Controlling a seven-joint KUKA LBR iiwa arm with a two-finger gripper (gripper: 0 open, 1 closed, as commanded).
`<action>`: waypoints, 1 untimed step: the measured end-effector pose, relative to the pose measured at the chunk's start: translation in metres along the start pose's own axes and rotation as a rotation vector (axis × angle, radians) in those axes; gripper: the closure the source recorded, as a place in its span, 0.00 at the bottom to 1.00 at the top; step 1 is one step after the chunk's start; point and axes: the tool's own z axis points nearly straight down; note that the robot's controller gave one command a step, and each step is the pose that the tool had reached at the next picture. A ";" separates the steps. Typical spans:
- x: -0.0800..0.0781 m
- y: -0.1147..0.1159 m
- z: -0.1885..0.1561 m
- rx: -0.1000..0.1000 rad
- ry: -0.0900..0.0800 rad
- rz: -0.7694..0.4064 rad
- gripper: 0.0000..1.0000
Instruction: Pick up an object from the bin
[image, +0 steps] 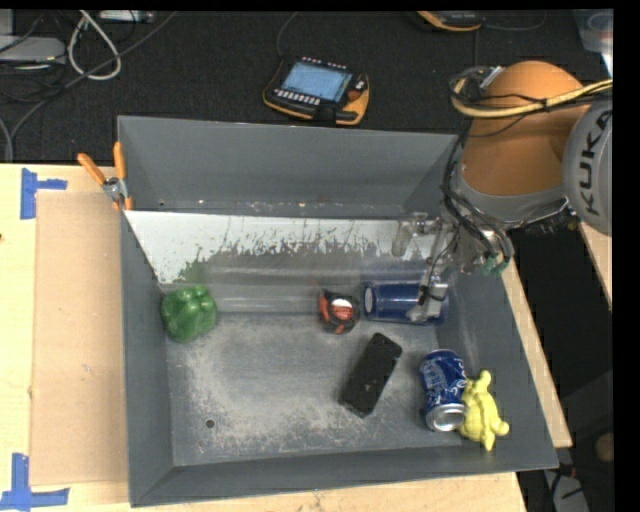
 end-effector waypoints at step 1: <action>-0.001 0.000 -0.005 0.001 -0.008 -0.002 0.00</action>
Offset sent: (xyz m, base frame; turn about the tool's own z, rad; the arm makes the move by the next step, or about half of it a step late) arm -0.0117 -0.0819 -0.1714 -0.0578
